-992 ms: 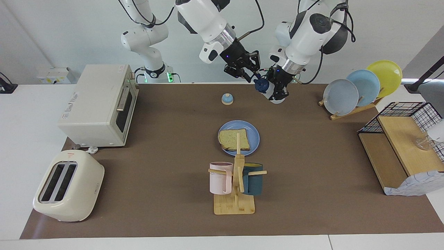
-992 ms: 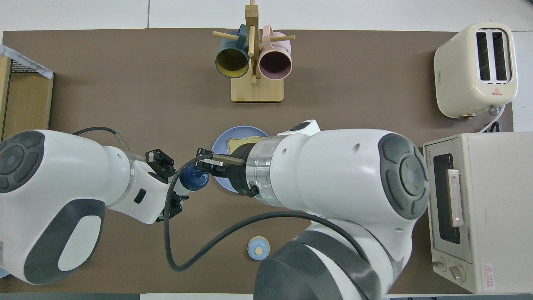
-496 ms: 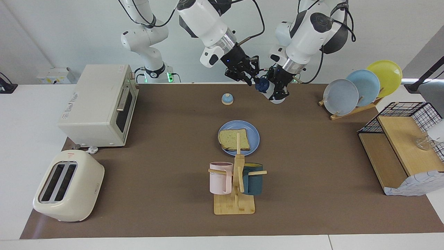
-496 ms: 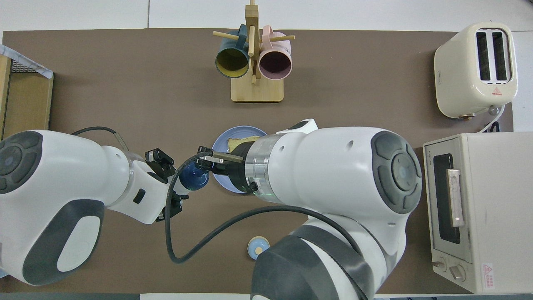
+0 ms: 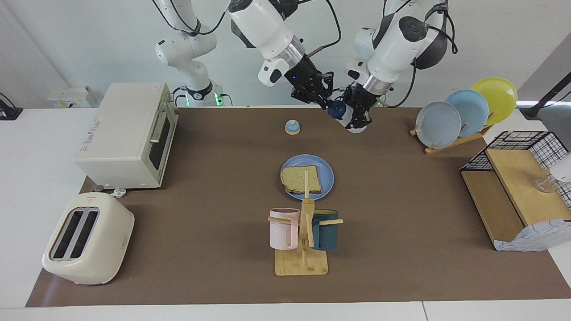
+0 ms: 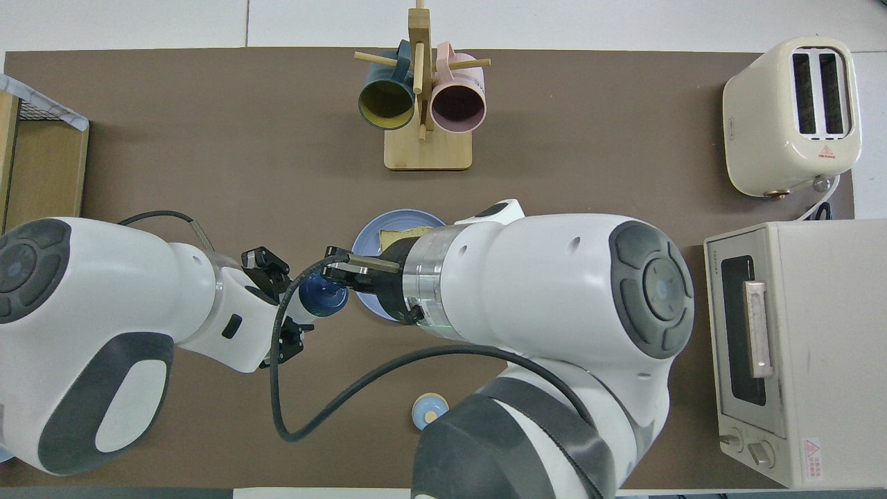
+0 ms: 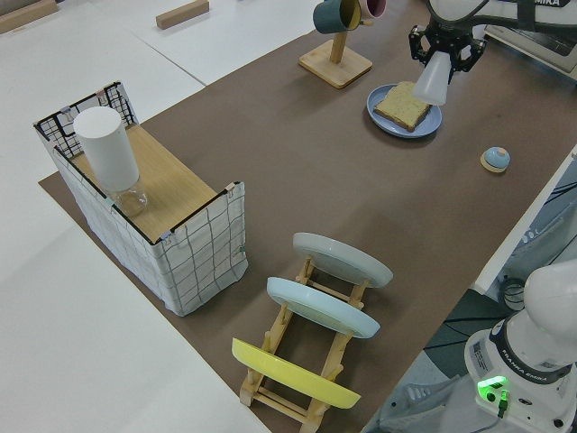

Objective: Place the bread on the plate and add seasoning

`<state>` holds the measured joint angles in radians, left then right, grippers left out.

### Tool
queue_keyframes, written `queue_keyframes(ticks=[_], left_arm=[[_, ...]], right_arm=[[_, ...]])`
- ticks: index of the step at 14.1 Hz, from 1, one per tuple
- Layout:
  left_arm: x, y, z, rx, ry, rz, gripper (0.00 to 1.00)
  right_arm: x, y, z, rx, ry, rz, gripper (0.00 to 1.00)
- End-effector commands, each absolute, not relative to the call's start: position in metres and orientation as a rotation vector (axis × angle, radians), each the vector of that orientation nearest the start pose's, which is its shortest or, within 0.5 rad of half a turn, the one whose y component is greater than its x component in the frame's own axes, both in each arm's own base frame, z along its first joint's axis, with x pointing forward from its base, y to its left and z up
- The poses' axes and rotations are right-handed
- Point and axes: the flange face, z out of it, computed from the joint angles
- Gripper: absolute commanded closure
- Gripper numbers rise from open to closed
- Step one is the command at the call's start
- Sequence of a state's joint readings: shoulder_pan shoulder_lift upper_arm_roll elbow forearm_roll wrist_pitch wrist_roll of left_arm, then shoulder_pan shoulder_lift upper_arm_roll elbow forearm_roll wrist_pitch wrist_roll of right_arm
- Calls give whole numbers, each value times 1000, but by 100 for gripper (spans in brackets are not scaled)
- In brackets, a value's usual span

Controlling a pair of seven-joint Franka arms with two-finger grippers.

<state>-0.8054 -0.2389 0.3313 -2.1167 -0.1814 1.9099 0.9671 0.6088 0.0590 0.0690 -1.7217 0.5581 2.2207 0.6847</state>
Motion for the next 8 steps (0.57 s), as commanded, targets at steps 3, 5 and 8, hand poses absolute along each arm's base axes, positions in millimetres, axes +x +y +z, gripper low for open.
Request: queue_keyframes(ticks=[3, 5, 8], left_arm=[[429, -221, 516, -2586, 2154, -176, 100], [429, -221, 517, -2586, 2153, -179, 100], [429, -221, 517, -2586, 2153, -179, 100]], right_arm=[[470, 404, 589, -2460, 327, -19, 84], [474, 401, 589, -2459, 330, -25, 86], [477, 400, 592, -2447, 347, -26, 96]])
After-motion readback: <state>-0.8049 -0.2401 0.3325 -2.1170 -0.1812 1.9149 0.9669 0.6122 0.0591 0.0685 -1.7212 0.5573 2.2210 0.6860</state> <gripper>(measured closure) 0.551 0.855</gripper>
